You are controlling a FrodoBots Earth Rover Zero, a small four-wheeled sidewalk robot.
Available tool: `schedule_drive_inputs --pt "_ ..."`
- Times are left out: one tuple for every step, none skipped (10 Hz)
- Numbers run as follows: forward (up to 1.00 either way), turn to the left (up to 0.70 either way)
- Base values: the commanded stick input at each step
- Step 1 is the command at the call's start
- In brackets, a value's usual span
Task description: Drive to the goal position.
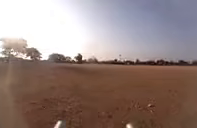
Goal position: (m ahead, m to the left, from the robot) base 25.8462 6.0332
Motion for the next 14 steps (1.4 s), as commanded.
schedule_drive_inputs --pt "0.7 0.0" --pt "0.7 0.0" --pt "0.7 0.0" --pt "0.7 0.0" --pt "0.7 0.0" --pt "0.7 0.0" --pt "0.7 0.0" --pt "0.7 0.0" --pt "0.7 0.0" --pt "0.7 0.0" --pt "0.7 0.0" --pt "0.7 0.0" --pt "0.7 0.0" --pt "0.7 0.0"
